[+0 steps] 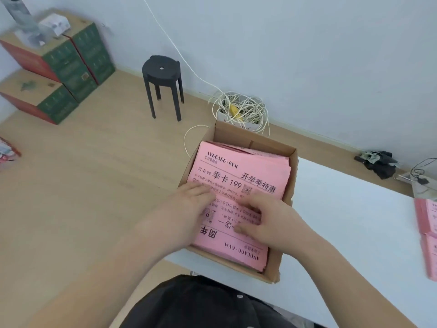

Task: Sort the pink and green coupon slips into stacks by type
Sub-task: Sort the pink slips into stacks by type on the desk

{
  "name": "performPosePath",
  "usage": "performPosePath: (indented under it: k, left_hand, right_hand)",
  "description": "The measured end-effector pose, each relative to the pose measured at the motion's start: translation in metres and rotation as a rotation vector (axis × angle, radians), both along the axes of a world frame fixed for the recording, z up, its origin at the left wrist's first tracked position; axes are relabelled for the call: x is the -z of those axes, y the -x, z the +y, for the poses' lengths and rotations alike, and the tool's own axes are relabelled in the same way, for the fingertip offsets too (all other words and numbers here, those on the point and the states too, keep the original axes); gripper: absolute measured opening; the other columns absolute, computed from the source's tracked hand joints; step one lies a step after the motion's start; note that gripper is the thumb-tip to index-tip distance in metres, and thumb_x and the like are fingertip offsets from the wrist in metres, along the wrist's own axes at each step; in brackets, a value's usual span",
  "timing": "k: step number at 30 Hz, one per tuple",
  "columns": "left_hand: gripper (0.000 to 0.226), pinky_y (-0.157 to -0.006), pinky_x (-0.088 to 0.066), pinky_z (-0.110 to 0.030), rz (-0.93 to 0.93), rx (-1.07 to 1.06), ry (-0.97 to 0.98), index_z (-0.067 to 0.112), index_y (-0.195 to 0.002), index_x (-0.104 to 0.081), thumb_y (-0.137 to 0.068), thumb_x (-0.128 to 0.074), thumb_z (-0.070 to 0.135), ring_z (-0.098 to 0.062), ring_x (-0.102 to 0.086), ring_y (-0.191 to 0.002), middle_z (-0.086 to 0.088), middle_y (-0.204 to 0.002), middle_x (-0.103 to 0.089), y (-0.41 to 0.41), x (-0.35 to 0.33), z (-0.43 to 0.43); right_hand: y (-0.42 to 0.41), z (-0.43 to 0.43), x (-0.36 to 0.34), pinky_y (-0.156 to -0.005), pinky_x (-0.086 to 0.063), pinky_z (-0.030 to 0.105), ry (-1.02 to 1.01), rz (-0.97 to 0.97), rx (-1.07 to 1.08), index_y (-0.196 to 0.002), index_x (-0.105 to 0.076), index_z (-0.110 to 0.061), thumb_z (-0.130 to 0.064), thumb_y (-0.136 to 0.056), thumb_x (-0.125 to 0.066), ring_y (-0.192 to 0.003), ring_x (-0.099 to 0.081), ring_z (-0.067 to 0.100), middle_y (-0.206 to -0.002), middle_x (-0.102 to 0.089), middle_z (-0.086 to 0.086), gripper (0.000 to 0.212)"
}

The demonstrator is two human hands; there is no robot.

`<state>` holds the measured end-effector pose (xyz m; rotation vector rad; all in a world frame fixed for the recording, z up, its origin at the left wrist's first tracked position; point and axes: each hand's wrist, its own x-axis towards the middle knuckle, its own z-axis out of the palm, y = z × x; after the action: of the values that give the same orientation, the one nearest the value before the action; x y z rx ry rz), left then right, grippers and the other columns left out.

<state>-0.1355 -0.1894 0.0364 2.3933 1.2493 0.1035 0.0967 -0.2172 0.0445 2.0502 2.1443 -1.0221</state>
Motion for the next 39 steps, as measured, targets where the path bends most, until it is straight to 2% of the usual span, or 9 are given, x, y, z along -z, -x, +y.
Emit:
performPosePath:
  k: [4, 9, 14, 20, 26, 29, 33, 36, 39]
  left_hand:
    - [0.063, -0.115, -0.034, -0.027, 0.015, 0.025, 0.123, 0.030, -0.153, -0.038, -0.095, -0.062, 0.025, -0.011, -0.035, -0.136, 0.013, -0.145, -0.040, 0.008, 0.001, 0.005]
    - [0.054, -0.100, -0.040, -0.024, -0.066, 0.039, 0.084, 0.031, -0.141, -0.051, -0.089, -0.065, 0.024, -0.008, -0.037, -0.117, 0.015, -0.121, -0.040, 0.011, -0.001, 0.004]
    - [0.040, -0.076, -0.035, -0.006, -0.164, 0.022, 0.123, 0.042, -0.120, -0.056, -0.091, -0.056, 0.013, 0.005, -0.043, -0.107, 0.026, -0.117, -0.042, 0.016, -0.015, 0.005]
    - [0.046, -0.093, -0.045, -0.017, -0.207, 0.022, 0.151, 0.043, -0.122, -0.061, -0.092, -0.056, 0.009, 0.007, -0.045, -0.115, 0.031, -0.118, -0.048, 0.025, -0.016, 0.009]
    - [0.040, -0.107, -0.043, -0.032, -0.207, 0.004, -0.007, 0.023, -0.126, -0.069, -0.092, -0.058, 0.006, -0.013, -0.050, -0.126, 0.011, -0.130, -0.061, 0.017, -0.010, 0.019]
    - [0.037, -0.102, -0.041, -0.023, -0.245, -0.044, -0.027, 0.022, -0.122, -0.071, -0.092, -0.060, 0.005, -0.009, -0.052, -0.121, 0.013, -0.126, -0.063, 0.017, -0.009, 0.022]
    - [0.036, -0.100, -0.028, -0.001, -0.295, -0.096, -0.009, 0.021, -0.117, -0.075, -0.088, -0.065, 0.003, -0.001, -0.049, -0.119, 0.015, -0.126, -0.063, 0.024, -0.002, 0.017]
    - [0.034, -0.103, -0.033, -0.010, -0.307, -0.134, -0.014, 0.022, -0.114, -0.076, -0.087, -0.067, 0.004, 0.000, -0.050, -0.120, 0.015, -0.128, -0.063, 0.028, 0.001, 0.015]
    - [0.030, -0.098, -0.028, 0.001, -0.335, -0.162, -0.018, 0.026, -0.111, -0.076, -0.089, -0.068, 0.008, 0.001, -0.052, -0.119, 0.018, -0.127, -0.063, 0.027, 0.001, 0.015]
  right_hand:
    - [0.000, -0.010, 0.005, -0.097, -0.050, 0.031, -0.077, 0.005, 0.000, -0.132, -0.062, -0.036, -0.058, -0.085, -0.072, -0.111, -0.054, 0.001, -0.117, -0.055, -0.023, 0.053]
    - [0.003, -0.024, 0.004, -0.099, -0.048, 0.026, -0.118, 0.056, 0.061, -0.127, -0.059, -0.038, -0.054, -0.086, -0.073, -0.114, -0.054, -0.001, -0.123, -0.057, -0.025, 0.046]
    - [0.005, -0.035, -0.004, -0.091, -0.050, 0.025, -0.155, 0.132, 0.133, -0.109, -0.054, -0.040, -0.052, -0.085, -0.074, -0.106, -0.054, -0.002, -0.114, -0.057, -0.025, 0.034]
    - [0.008, -0.033, -0.015, -0.095, -0.051, 0.026, -0.204, 0.089, 0.062, -0.116, -0.063, -0.038, -0.060, -0.090, -0.065, -0.111, -0.054, -0.002, -0.116, -0.058, -0.026, 0.034]
    - [0.000, 0.026, -0.024, -0.116, -0.034, 0.033, -0.312, -0.071, 0.058, -0.141, -0.056, -0.031, -0.043, -0.100, -0.059, -0.144, -0.035, 0.009, -0.154, -0.044, -0.016, 0.043]
    - [-0.001, 0.051, -0.022, -0.120, -0.024, 0.033, -0.229, -0.207, -0.001, -0.154, -0.039, -0.027, -0.040, -0.099, -0.060, -0.148, -0.026, 0.016, -0.160, -0.037, -0.009, 0.061]
    - [0.003, 0.050, -0.014, -0.113, -0.035, 0.035, -0.312, -0.205, 0.087, -0.151, -0.043, -0.026, -0.038, -0.094, -0.066, -0.138, -0.035, 0.019, -0.145, -0.044, -0.007, 0.062]
    - [0.007, 0.048, -0.006, -0.105, -0.042, 0.033, -0.339, -0.224, 0.130, -0.139, -0.052, -0.022, -0.044, -0.092, -0.068, -0.131, -0.035, 0.017, -0.132, -0.044, -0.006, 0.055]
    - [0.007, 0.049, -0.003, -0.099, -0.040, 0.028, -0.327, -0.152, 0.186, -0.127, -0.052, -0.022, -0.041, -0.087, -0.074, -0.126, -0.037, 0.015, -0.125, -0.044, -0.007, 0.049]
